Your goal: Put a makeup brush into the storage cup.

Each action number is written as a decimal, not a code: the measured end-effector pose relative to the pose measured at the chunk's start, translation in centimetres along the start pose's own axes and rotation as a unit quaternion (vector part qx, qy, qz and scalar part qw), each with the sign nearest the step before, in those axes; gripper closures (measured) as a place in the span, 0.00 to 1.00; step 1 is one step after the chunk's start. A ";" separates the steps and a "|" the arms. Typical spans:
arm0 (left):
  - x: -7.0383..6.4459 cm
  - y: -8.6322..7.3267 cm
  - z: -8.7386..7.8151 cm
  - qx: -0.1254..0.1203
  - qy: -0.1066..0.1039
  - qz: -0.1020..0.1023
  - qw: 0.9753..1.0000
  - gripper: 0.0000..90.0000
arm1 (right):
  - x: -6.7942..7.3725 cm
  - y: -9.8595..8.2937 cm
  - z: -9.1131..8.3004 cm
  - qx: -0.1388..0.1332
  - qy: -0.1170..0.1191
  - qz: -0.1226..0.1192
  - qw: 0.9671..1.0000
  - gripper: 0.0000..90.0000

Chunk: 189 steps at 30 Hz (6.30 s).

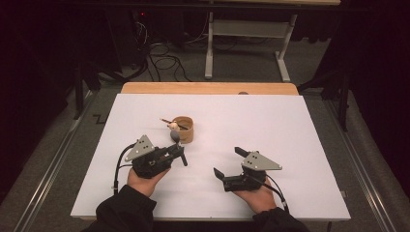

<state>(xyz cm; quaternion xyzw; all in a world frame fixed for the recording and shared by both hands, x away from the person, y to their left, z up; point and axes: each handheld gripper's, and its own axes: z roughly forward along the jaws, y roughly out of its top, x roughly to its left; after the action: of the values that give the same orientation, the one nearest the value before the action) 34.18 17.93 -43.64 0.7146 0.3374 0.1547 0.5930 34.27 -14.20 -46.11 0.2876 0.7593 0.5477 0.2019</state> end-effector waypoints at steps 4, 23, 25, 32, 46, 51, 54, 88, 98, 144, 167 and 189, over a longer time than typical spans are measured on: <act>0.3 0.0 -0.2 0.001 0.008 0.002 1.000 0.86 | -0.8 -0.1 -0.6 -0.003 -0.007 -0.002 1.000 0.01; 1.9 -0.2 -1.1 -0.002 0.027 -0.006 1.000 0.86 | -4.2 -0.9 -3.9 -0.008 -0.053 0.020 0.998 0.00; 2.0 -0.2 -1.2 -0.004 0.029 -0.008 1.000 0.86 | -4.5 -1.0 -4.1 -0.008 -0.058 0.019 0.998 0.00; 2.4 -0.1 -1.3 -0.005 0.036 -0.013 0.999 0.86 | -5.2 -1.7 -5.2 0.001 -0.065 0.018 0.998 0.00; 3.0 0.4 -1.5 -0.012 0.047 -0.018 0.999 0.86 | -6.6 -2.5 -7.3 -0.008 -0.086 0.036 0.996 0.00; 3.0 1.0 -1.4 -0.018 0.045 -0.021 0.999 0.86 | -6.4 -2.5 -7.2 -0.009 -0.085 0.034 0.996 0.01; 2.8 1.4 -1.0 -0.019 0.044 -0.020 0.999 0.86 | -6.3 -2.5 -7.1 -0.009 -0.083 0.032 0.996 0.01; 5.0 5.8 2.6 -0.026 0.070 -0.029 0.997 0.86 | -5.8 -2.5 -6.7 -0.003 -0.071 0.027 0.997 0.02; 5.5 6.2 3.5 -0.026 0.081 -0.031 0.996 0.86 | -5.8 -2.5 -6.7 -0.007 -0.068 0.027 0.997 0.02; 5.9 4.8 6.8 0.054 0.121 0.012 0.991 0.86 | -5.7 -2.8 -6.5 0.000 -0.060 0.028 0.998 0.00; 5.5 5.3 6.6 0.038 0.110 0.003 0.993 0.46 | -5.6 -2.8 -6.4 0.003 -0.056 0.029 0.998 0.00; 5.0 4.8 5.4 0.030 0.100 -0.020 0.994 0.37 | -5.8 -3.0 -6.3 0.003 -0.058 0.034 0.998 0.00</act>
<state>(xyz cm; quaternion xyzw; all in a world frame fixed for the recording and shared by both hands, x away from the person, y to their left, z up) 42.56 16.89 -41.34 0.7064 0.4136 0.2036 0.5370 34.06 -23.19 -47.00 0.3449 0.7382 0.5341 0.2257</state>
